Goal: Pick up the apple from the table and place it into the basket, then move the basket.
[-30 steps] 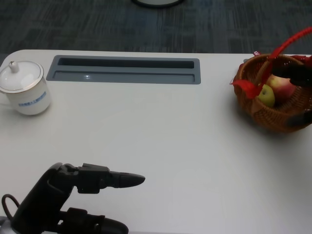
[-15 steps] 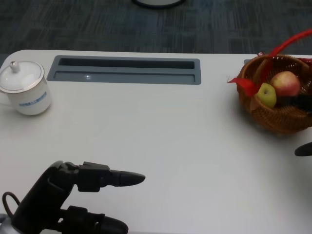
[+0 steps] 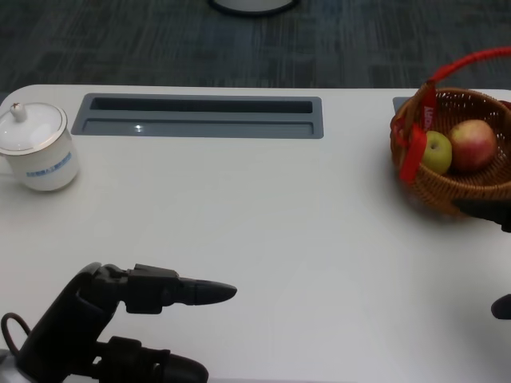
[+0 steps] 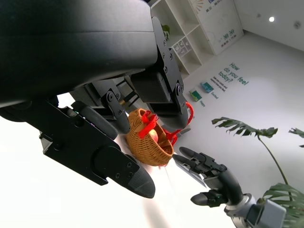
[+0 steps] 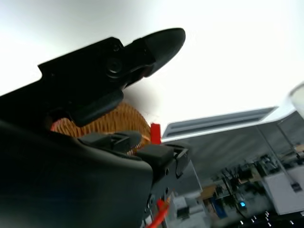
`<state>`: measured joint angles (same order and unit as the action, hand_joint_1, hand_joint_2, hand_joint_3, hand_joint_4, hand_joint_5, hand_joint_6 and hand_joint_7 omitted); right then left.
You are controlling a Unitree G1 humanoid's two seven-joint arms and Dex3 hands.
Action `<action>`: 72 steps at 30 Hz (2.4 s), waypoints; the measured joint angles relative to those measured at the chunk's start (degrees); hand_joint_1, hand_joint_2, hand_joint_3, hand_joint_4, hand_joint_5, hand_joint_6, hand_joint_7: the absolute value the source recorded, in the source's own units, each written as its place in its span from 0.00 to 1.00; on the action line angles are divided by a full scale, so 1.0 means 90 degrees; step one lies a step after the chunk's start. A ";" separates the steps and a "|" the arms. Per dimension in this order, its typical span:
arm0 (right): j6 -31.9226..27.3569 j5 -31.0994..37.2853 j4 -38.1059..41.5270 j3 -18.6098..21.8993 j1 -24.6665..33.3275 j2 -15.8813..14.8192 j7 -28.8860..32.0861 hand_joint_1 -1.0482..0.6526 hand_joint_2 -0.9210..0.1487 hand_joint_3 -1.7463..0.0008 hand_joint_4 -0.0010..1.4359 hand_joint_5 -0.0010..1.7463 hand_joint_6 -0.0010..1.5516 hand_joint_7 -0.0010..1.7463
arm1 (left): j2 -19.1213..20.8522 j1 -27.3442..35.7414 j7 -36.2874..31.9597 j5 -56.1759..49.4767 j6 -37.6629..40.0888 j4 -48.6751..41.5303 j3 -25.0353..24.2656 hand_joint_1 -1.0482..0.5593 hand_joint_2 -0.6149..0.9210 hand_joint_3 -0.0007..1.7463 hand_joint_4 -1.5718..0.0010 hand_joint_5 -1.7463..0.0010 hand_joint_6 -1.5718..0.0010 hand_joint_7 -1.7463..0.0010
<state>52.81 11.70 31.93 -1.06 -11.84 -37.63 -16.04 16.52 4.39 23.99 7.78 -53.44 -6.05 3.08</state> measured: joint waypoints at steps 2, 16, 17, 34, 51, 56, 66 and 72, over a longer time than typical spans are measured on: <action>-0.0047 -0.0007 -0.0452 0.0128 0.0181 0.0000 0.0061 0.14 0.14 1.00 0.28 0.00 0.24 0.00 | 0.0000 -0.0017 0.0000 0.0000 -0.0003 -0.0013 0.0003 0.39 0.84 0.00 0.34 1.00 0.40 1.00; -0.0131 -0.0412 -0.1692 0.0247 0.0480 0.0037 -0.0208 0.15 0.16 1.00 0.31 0.01 0.27 0.01 | -0.0025 -0.0005 -0.0002 -0.0004 -0.0038 -0.0004 0.0003 0.40 0.84 0.00 0.35 1.00 0.40 1.00; -0.0064 -0.0436 -0.1679 0.0207 0.0481 0.0077 -0.0228 0.16 0.16 1.00 0.32 0.01 0.27 0.01 | -0.0025 -0.0005 -0.0001 -0.0002 -0.0041 -0.0005 0.0002 0.40 0.84 0.00 0.35 1.00 0.40 1.00; 0.1348 -0.1012 -0.0401 -0.0976 -0.0207 0.1605 -0.0526 0.33 0.14 0.99 0.43 0.01 0.37 0.01 | -0.0012 -0.0056 -0.0004 -0.0020 -0.0019 0.0024 -0.0134 0.37 0.84 0.00 0.35 1.00 0.41 1.00; 0.1723 -0.2264 0.0504 -0.1225 -0.0431 0.2444 -0.1405 0.43 0.17 1.00 0.53 0.01 0.46 0.01 | -0.0048 -0.0060 -0.0017 -0.0060 -0.0020 0.0096 -0.0315 0.38 0.84 0.00 0.35 1.00 0.41 1.00; 0.1807 -0.2466 0.0619 -0.1224 -0.0445 0.2670 -0.1615 0.45 0.16 1.00 0.54 0.01 0.47 0.01 | -0.0063 -0.0081 -0.0038 -0.0063 -0.0050 0.0085 -0.0378 0.38 0.84 0.00 0.35 1.00 0.40 1.00; 0.1833 -0.2731 0.0642 -0.1224 -0.0449 0.2901 -0.2023 0.45 0.17 1.00 0.52 0.00 0.45 0.00 | -0.0072 -0.0122 -0.0045 -0.0069 -0.0074 0.0061 -0.0408 0.39 0.84 0.00 0.34 1.00 0.40 1.00; 0.1733 -0.2734 0.0641 -0.1216 -0.0449 0.2951 -0.2170 0.43 0.18 1.00 0.50 0.00 0.44 0.00 | -0.0090 -0.0118 -0.0053 -0.0097 -0.0073 0.0070 -0.0408 0.39 0.84 0.00 0.34 1.00 0.40 1.00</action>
<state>68.41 -12.91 37.70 -12.01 -15.88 -11.07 -35.57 15.72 3.33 23.51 6.91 -54.09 -5.42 -0.58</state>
